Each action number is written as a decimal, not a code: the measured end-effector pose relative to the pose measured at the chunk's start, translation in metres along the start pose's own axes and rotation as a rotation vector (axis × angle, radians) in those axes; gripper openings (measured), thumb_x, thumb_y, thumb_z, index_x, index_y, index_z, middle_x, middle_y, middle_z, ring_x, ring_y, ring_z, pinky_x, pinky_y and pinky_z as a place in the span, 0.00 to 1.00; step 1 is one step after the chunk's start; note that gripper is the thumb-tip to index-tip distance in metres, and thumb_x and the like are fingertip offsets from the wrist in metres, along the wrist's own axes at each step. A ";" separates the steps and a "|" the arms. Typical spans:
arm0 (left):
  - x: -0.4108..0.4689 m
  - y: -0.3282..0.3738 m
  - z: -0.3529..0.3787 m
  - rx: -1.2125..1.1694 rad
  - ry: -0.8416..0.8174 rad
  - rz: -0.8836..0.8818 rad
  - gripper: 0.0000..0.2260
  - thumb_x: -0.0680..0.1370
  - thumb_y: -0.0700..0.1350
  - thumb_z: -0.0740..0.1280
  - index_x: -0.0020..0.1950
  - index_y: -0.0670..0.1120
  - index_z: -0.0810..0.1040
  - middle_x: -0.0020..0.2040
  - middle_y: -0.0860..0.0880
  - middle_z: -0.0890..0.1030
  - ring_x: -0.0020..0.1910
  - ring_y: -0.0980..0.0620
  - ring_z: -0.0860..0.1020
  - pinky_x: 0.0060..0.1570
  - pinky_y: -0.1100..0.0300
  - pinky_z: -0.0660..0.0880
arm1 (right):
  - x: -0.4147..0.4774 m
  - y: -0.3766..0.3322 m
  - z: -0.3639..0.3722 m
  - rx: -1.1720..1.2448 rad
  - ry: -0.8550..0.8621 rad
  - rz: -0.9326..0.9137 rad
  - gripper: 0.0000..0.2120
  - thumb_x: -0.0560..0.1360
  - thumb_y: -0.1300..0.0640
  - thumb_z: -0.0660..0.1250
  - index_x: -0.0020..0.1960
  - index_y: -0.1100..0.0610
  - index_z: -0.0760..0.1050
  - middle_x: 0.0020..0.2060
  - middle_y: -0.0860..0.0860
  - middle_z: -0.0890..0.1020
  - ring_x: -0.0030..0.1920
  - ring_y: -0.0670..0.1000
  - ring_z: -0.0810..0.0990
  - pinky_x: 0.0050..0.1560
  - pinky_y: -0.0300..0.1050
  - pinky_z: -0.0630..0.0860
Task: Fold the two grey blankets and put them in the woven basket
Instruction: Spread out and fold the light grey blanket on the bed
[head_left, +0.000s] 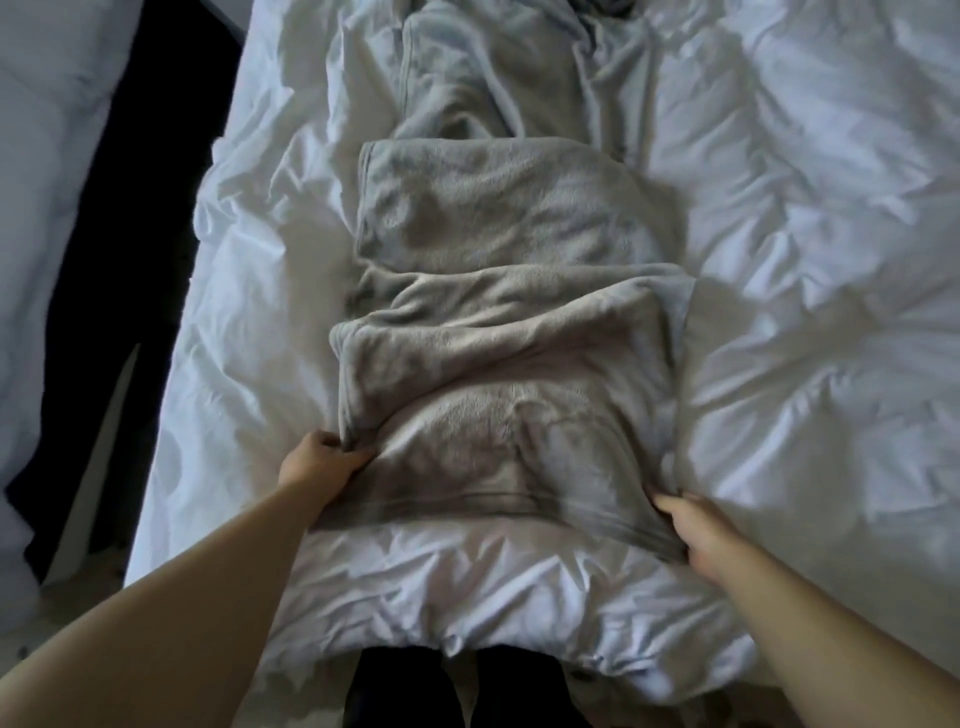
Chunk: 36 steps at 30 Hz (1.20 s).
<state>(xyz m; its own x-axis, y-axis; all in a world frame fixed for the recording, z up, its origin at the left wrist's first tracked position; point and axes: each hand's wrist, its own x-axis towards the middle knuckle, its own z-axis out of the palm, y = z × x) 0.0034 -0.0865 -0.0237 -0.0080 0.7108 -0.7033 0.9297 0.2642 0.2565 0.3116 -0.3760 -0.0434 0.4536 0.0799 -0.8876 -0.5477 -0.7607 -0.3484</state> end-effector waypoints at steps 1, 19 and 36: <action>-0.007 -0.004 0.001 -0.079 -0.006 -0.029 0.22 0.67 0.59 0.75 0.48 0.42 0.80 0.44 0.44 0.83 0.46 0.44 0.81 0.46 0.56 0.76 | -0.004 0.001 -0.001 0.017 -0.010 -0.004 0.16 0.76 0.56 0.68 0.59 0.64 0.78 0.49 0.63 0.83 0.51 0.62 0.82 0.57 0.61 0.77; -0.150 -0.063 -0.038 -0.687 0.082 -0.080 0.11 0.77 0.42 0.64 0.56 0.38 0.77 0.35 0.43 0.76 0.29 0.45 0.75 0.23 0.61 0.73 | -0.130 0.035 -0.072 0.333 0.096 -0.137 0.09 0.79 0.55 0.65 0.58 0.55 0.73 0.44 0.54 0.78 0.40 0.53 0.77 0.30 0.44 0.77; -0.266 -0.211 -0.045 -0.658 -0.267 0.047 0.07 0.75 0.38 0.69 0.40 0.44 0.73 0.23 0.50 0.76 0.18 0.55 0.73 0.18 0.70 0.65 | -0.260 0.210 -0.086 0.551 0.111 -0.204 0.07 0.78 0.63 0.60 0.43 0.56 0.73 0.31 0.53 0.80 0.34 0.52 0.78 0.31 0.44 0.72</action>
<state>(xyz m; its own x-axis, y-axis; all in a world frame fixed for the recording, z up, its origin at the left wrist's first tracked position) -0.2075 -0.3018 0.1395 0.1958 0.5694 -0.7984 0.5111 0.6356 0.5786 0.1395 -0.6117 0.1398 0.6427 0.0991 -0.7597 -0.7120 -0.2887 -0.6401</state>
